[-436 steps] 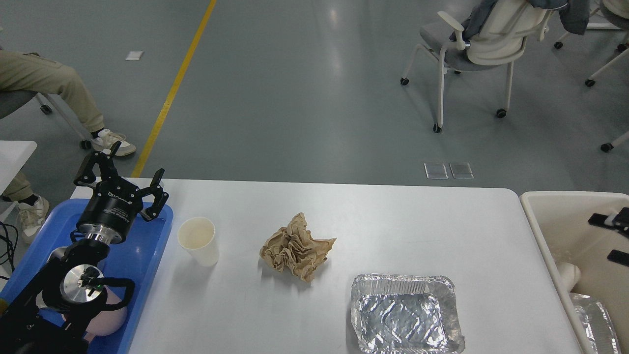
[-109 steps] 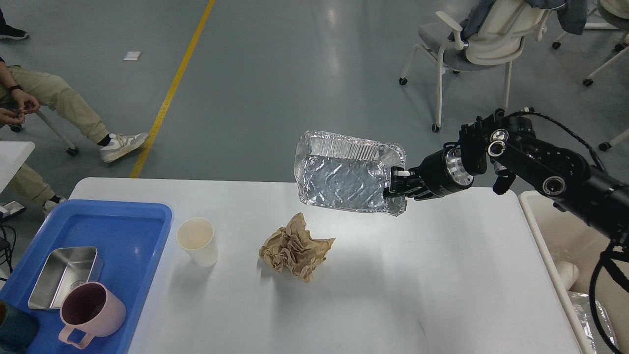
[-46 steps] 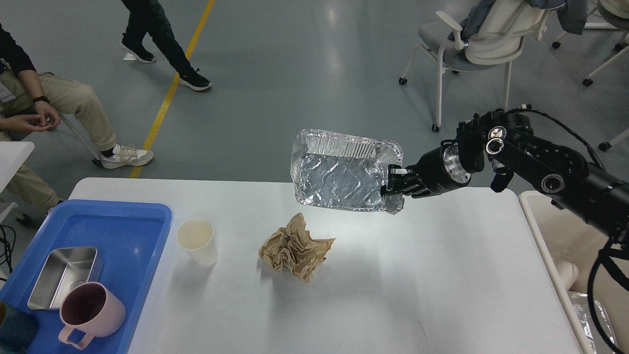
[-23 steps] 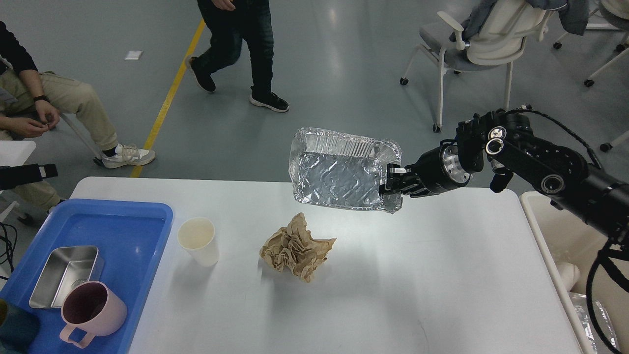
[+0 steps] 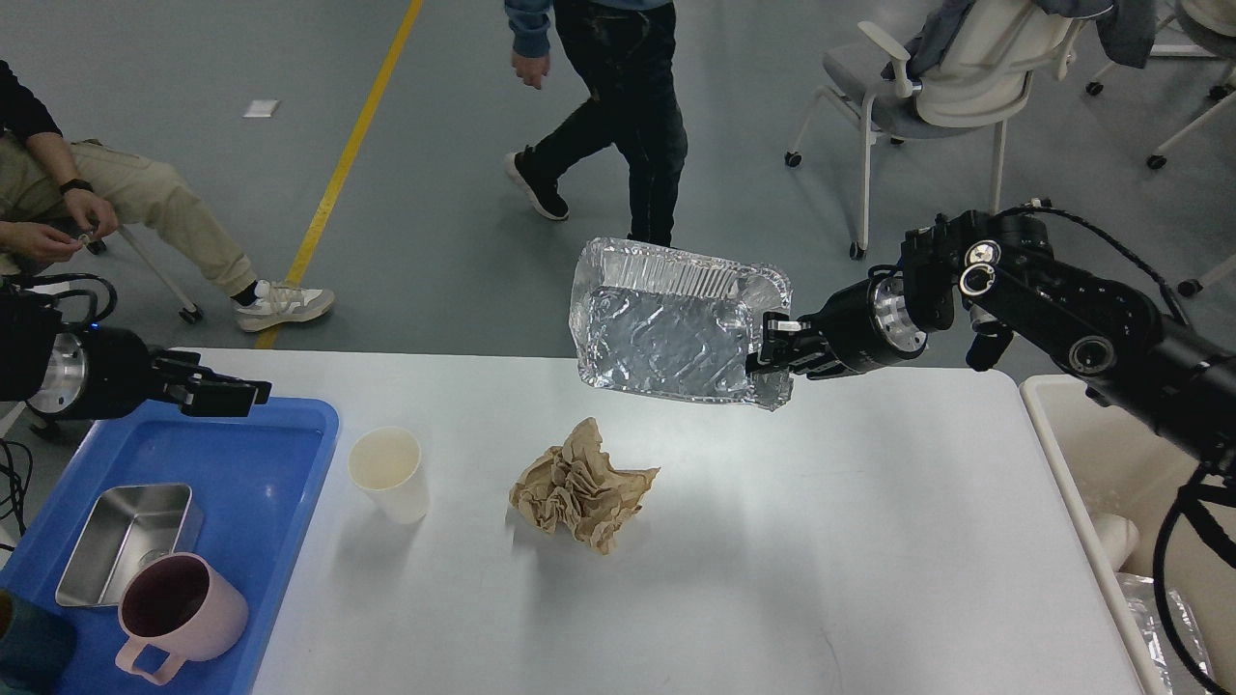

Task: Tidy desktop

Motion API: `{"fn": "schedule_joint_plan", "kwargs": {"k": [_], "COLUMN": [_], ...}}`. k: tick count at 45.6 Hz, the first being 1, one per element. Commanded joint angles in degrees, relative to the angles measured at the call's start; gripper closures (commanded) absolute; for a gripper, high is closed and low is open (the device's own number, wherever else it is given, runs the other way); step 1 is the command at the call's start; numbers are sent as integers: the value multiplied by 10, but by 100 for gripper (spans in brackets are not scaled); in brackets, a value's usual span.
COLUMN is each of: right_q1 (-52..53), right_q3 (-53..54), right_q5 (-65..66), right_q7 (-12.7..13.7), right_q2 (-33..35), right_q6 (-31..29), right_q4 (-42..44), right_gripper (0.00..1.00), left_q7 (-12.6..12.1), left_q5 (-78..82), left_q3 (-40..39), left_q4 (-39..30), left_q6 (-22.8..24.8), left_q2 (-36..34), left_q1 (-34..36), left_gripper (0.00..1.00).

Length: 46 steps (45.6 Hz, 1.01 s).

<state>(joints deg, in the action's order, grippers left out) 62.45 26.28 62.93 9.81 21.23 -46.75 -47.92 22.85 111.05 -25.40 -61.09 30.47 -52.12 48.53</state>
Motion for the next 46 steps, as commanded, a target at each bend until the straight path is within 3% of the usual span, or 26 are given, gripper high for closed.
{"fn": "schedule_joint_plan", "kwargs": {"k": [1,15,46], "right_q1": [0,0,-2], "right_q3": [0,0,0], "right_q5": [0,0,0], "right_q7": [0,0,-1], "right_q2": [0,2,7], "right_q6": [1,2,2], "right_q4": [-1,0,-1], "right_gripper": [100,100,100], "left_q7": [1,2,1], "left_q5": [36,65,65], "left_q3": [41,102,104], "left_q4": [9,68,137], "left_q6": [-14,-49,-54], "left_q2": [16,85,187], "left_q1": [5,36,44], "left_gripper": [3,3,3]}}
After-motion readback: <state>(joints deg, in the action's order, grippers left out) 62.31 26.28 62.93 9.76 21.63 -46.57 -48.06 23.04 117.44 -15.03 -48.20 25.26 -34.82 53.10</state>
